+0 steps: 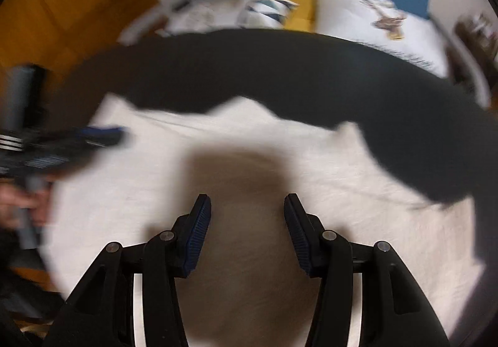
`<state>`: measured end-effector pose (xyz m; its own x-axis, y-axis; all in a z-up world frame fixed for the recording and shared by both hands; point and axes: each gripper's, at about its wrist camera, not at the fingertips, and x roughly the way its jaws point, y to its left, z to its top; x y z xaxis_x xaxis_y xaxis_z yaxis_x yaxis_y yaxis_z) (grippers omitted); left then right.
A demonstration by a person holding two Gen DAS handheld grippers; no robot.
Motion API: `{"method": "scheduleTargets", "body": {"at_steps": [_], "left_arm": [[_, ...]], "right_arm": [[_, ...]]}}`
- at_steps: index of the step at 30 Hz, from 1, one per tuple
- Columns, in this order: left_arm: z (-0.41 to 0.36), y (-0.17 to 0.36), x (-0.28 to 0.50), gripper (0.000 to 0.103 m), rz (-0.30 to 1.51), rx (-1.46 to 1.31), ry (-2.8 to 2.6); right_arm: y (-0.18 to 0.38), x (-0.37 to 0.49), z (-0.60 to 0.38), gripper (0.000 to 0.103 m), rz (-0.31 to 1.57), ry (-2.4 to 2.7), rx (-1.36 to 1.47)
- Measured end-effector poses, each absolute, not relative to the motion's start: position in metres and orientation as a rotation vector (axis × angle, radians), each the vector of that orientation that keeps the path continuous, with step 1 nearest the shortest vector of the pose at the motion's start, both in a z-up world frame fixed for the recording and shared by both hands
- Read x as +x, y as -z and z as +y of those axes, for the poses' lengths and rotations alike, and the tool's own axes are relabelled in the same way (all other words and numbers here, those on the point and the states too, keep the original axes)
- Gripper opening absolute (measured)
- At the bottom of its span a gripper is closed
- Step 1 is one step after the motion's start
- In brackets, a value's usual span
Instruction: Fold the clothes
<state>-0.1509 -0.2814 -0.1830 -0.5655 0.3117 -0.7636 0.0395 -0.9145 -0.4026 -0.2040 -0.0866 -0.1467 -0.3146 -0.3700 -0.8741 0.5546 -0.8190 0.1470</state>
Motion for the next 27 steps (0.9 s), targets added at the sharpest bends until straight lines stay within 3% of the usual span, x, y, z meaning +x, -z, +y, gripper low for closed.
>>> {"method": "scheduleTargets", "body": {"at_steps": [2,5,10,13,21,22,23,24,27], "left_arm": [[-0.279,0.172,-0.143,0.028,-0.580,-1.320,-2.584],[-0.253,0.151,-0.143,0.029,-0.426,-1.208,-2.528],[-0.181,0.137,-0.169,0.031,0.030,-1.151,-2.374],[-0.162,0.146,-0.192,0.033,0.133,-1.193,-2.257],[-0.143,0.184,-0.215,0.034,0.315,-1.340,-2.080],[-0.143,0.184,-0.214,0.032,0.308,-1.342,-2.093],[-0.143,0.184,-0.211,0.014,0.316,-1.322,-2.121],[-0.144,0.183,-0.206,0.005,0.328,-1.299,-2.151],[-0.151,0.180,-0.202,0.003,0.266,-1.247,-2.263]], "right_arm": [[0.148,-0.205,-0.083,0.053,0.212,2.169,1.346],[0.138,-0.201,-0.068,0.053,0.152,2.205,1.313],[0.127,-0.194,-0.039,0.053,0.120,2.153,1.327],[0.121,-0.206,-0.022,0.062,0.028,2.117,1.356],[0.138,-0.207,-0.014,0.066,0.093,2.046,1.402],[0.139,-0.204,-0.017,0.066,0.112,2.053,1.391],[0.140,-0.202,-0.019,0.065,0.139,2.065,1.375],[0.140,-0.199,-0.022,0.061,0.169,2.079,1.358],[0.137,-0.193,-0.027,0.033,0.216,2.101,1.315]]}}
